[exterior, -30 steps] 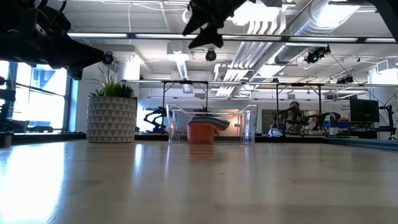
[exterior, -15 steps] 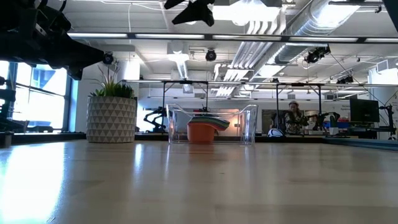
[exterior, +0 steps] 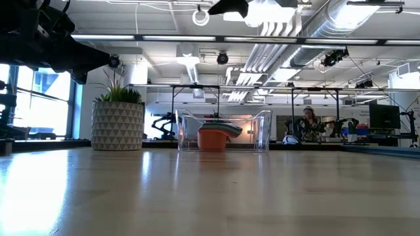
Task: Nest measuring cups in basket
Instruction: Return to Home Position
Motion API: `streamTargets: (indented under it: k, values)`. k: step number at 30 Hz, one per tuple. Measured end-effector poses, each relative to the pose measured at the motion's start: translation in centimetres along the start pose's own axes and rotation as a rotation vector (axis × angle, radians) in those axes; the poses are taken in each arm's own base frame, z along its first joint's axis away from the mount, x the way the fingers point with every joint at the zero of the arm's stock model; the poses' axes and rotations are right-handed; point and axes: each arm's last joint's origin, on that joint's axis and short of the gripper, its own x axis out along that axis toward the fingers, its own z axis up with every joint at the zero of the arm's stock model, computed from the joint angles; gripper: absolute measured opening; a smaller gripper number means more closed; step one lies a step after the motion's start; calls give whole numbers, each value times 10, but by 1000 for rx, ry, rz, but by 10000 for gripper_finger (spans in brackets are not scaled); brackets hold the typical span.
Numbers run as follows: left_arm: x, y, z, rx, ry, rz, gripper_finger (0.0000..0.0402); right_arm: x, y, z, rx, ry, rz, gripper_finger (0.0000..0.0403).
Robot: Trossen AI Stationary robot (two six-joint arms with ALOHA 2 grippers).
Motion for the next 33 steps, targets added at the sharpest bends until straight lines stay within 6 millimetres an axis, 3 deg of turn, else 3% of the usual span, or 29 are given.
streamTargets:
  k: [8,14,25,33]
  values:
    - [0,0,0,0,0,0,37,-65,-5,-95,106,-383,-30,222]
    - [0,0,0,0,0,0,37,-97,-6,-161,103,-436,-82,222]
    - [0,0,0,0,0,0,37,-111,-8,-253,139,-473,-95,222]
    - [0,0,0,0,0,0,37,-107,-11,-299,194,-525,-84,222]
